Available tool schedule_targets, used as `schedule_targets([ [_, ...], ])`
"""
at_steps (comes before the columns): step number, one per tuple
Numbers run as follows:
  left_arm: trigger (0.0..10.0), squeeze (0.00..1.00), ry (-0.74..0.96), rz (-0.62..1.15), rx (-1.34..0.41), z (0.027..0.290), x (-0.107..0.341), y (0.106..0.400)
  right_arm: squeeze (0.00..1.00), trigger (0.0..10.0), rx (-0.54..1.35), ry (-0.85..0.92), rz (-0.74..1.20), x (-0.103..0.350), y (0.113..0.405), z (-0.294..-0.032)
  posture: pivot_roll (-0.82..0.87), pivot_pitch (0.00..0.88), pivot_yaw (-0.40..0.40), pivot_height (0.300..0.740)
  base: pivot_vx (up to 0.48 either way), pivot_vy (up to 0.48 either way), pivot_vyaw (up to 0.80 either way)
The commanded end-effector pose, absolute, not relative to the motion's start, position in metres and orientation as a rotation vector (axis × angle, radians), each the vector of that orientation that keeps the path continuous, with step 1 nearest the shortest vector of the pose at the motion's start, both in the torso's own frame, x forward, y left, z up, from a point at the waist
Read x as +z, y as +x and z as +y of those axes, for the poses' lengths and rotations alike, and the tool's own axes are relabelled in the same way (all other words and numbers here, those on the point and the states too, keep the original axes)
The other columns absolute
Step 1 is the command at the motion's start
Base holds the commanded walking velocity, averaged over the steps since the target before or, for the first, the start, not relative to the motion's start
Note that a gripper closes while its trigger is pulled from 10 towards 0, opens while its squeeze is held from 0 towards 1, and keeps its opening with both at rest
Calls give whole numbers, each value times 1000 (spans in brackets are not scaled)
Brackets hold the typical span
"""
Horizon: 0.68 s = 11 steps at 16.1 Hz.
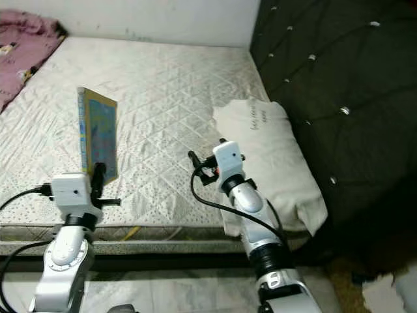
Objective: Clean up the room
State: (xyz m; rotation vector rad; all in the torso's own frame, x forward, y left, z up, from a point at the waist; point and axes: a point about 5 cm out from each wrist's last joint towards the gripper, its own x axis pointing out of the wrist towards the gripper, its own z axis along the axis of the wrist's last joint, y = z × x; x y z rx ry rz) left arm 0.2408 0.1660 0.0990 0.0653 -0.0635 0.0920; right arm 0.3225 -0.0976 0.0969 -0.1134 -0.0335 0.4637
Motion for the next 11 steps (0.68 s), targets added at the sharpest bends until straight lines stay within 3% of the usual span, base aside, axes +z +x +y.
schedule_targets([
  [1,10000,0,64,-91,118,166,106,243,0,10000,453,-117,-40,100,324,-101,-3,12,-47,740,0,0,0],
  [9,10000,0,42,-77,109,163,105,245,0,10000,450,-117,-30,98,324,-104,-9,14,-44,740,0,0,0],
  [11,10000,0,41,-76,98,163,105,245,0,10000,449,-116,-26,97,323,-105,-9,14,-44,740,0,472,0],
])
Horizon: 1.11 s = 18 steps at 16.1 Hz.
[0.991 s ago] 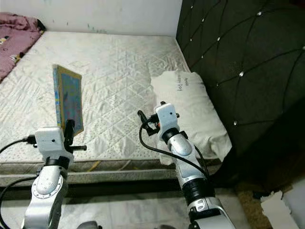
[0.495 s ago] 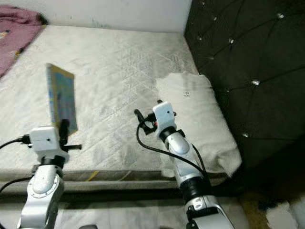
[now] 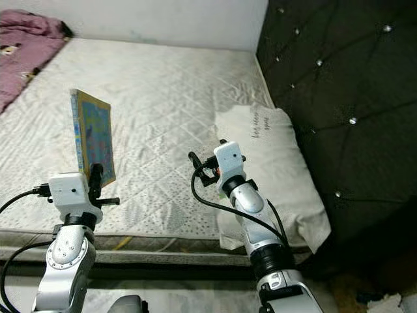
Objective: Clean up the room
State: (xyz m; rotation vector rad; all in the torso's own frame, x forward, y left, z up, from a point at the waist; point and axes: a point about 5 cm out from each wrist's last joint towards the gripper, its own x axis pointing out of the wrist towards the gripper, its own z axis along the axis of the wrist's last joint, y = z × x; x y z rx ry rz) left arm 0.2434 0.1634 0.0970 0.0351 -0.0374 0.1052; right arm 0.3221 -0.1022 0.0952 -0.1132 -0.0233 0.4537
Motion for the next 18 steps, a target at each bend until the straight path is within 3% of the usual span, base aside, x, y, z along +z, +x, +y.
schedule_targets([
  [1,10000,0,40,-73,97,163,105,245,0,10000,449,-115,-25,97,323,-105,-12,9,-44,740,0,472,0],
  [8,10000,0,34,-89,101,163,106,246,0,10000,444,-105,-17,96,323,-106,-15,4,-43,740,0,472,0],
  [18,10000,0,28,-114,51,162,109,244,0,10000,431,-106,-32,99,323,-107,-15,11,-42,740,30,0,206],
])
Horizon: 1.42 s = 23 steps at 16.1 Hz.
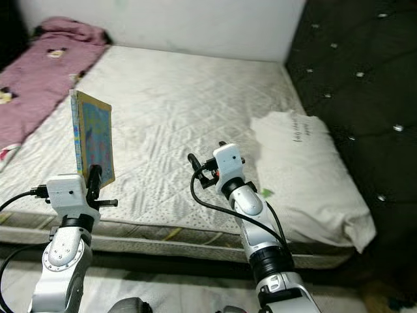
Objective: Clean up the room
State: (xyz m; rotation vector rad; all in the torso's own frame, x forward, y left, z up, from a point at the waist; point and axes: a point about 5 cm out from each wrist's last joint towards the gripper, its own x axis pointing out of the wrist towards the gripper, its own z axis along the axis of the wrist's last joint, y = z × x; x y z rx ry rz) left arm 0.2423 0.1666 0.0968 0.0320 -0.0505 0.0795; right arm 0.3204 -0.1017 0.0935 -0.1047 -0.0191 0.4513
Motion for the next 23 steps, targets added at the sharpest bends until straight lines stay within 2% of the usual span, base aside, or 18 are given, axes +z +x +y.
schedule_targets([
  [1,10000,0,24,-117,44,161,109,244,0,10000,430,-106,-33,99,324,-107,-18,13,-40,740,368,0,0],
  [8,10000,0,21,-121,37,161,109,244,0,10000,421,-99,-21,98,324,-108,-18,14,-42,740,462,0,0],
  [10,10000,0,35,-107,57,162,107,245,0,10000,414,-87,-23,99,325,-110,-18,13,-41,740,356,0,-716],
  [12,10000,0,77,-93,99,163,106,247,0,10000,413,-88,-23,99,325,-110,-17,12,-39,740,0,0,0],
  [18,10000,0,65,-74,101,161,103,246,0,10000,405,-91,-14,97,324,-114,-15,16,-41,740,0,0,0],
  [23,10000,0,17,-51,116,164,103,244,0,10000,396,-85,3,96,325,-116,-14,16,-36,740,0,0,-753],
])
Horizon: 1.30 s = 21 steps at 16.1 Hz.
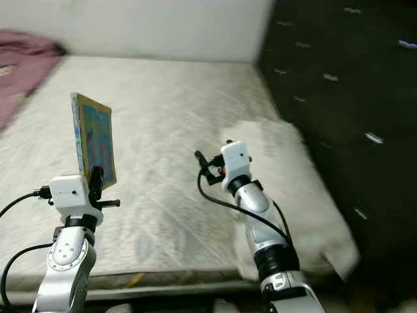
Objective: Clean up the room
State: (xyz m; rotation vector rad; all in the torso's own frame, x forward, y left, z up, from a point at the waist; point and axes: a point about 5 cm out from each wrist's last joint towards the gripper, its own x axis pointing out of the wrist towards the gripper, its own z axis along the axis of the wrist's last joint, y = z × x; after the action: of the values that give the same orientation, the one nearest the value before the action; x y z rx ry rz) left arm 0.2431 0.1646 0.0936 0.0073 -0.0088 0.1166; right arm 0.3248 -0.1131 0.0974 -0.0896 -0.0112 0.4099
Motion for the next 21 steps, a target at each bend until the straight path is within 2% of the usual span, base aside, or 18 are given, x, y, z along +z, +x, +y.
schedule_targets([
  [1,10000,0,-24,-26,96,163,101,243,0,10000,394,-87,0,96,325,-116,-14,15,-36,740,0,0,-800],
  [5,10000,0,69,-60,111,173,104,240,0,10000,380,-83,-2,97,325,-117,-15,19,-31,740,0,0,-800],
  [7,10000,0,52,-56,118,173,106,241,0,10000,376,-85,-2,98,326,-118,-10,31,-32,740,0,0,-800],
  [8,10000,0,68,-110,80,170,111,243,0,10000,377,-88,-5,99,326,-118,-9,36,-31,740,0,0,-800],
  [10,10000,0,43,-49,136,172,106,239,0,10000,376,-90,-10,100,325,-117,-8,39,-25,740,0,0,-800],
  [12,10000,0,14,-40,133,180,103,230,0,10000,372,-87,-14,100,323,-118,-11,34,-21,740,0,0,-800],
  [13,10000,0,12,-38,205,192,101,223,0,10000,359,-80,-21,102,322,-123,-11,30,-22,740,0,0,-519],
  [17,10000,0,-1,-35,263,201,101,210,0,10000,276,5,3,103,316,-137,-7,21,-26,740,0,0,0],
  [19,10000,0,6,-26,272,201,100,206,0,10000,236,-23,9,100,308,-141,-4,15,-28,740,0,0,0],
  [20,10000,0,25,-23,277,202,101,201,0,10000,205,-26,17,99,302,-149,-1,17,-29,740,0,0,0],
  [21,10000,0,32,-15,285,203,103,188,0,10000,151,-38,30,101,292,-170,-9,22,-27,740,0,0,0],
])
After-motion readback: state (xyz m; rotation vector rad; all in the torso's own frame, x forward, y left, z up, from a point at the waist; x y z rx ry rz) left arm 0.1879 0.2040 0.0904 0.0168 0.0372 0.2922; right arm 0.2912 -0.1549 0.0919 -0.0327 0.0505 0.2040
